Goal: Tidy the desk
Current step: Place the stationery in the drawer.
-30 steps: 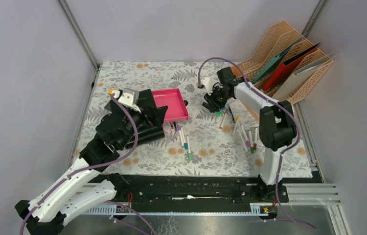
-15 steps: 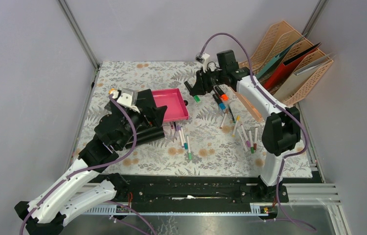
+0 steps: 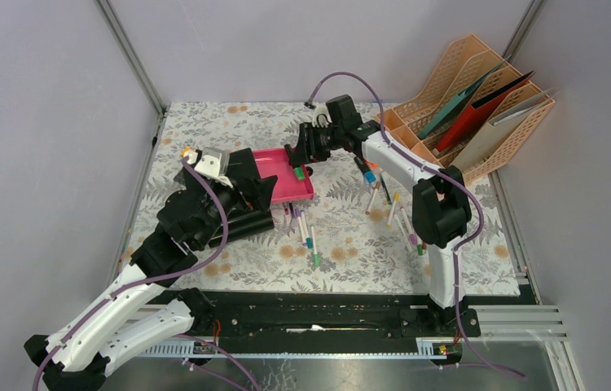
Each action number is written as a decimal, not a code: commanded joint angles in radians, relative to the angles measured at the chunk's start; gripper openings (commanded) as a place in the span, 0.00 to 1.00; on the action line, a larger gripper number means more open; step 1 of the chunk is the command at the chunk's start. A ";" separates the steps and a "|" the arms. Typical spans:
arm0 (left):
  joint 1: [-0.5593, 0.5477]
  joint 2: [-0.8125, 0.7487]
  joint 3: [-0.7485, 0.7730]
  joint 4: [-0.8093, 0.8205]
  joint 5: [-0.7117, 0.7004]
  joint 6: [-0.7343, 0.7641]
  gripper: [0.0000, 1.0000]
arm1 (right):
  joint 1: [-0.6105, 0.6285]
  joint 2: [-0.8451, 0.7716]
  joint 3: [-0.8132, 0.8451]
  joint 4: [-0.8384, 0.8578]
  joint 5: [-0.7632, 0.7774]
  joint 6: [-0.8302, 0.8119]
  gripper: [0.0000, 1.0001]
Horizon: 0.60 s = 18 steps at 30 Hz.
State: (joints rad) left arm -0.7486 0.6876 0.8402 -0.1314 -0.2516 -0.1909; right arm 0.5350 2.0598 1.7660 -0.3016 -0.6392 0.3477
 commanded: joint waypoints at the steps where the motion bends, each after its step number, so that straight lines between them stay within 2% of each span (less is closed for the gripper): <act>1: 0.003 -0.020 -0.002 0.028 -0.023 0.017 0.99 | 0.012 -0.003 0.076 0.008 0.022 0.026 0.53; 5: 0.003 -0.024 -0.010 0.040 -0.001 0.026 0.99 | 0.011 -0.061 0.081 -0.008 -0.010 -0.059 0.71; 9: 0.003 -0.023 -0.013 0.051 0.038 0.029 0.99 | 0.006 -0.154 0.057 -0.034 -0.060 -0.178 0.75; 12: 0.003 -0.016 -0.017 0.061 0.103 0.015 0.99 | -0.011 -0.262 -0.015 -0.086 -0.117 -0.416 0.77; 13: 0.003 -0.010 -0.020 0.066 0.125 0.010 0.99 | -0.015 -0.311 -0.062 -0.106 -0.115 -0.518 0.81; 16: 0.004 0.004 -0.037 0.084 0.178 -0.028 0.99 | -0.019 -0.447 -0.227 -0.116 0.022 -0.760 0.94; 18: 0.004 0.012 -0.052 0.088 0.197 -0.057 0.99 | -0.024 -0.497 -0.314 -0.098 0.124 -0.849 0.99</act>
State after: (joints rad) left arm -0.7486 0.6861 0.8120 -0.1047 -0.1406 -0.1940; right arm 0.5240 1.6981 1.5833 -0.3843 -0.6594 -0.1593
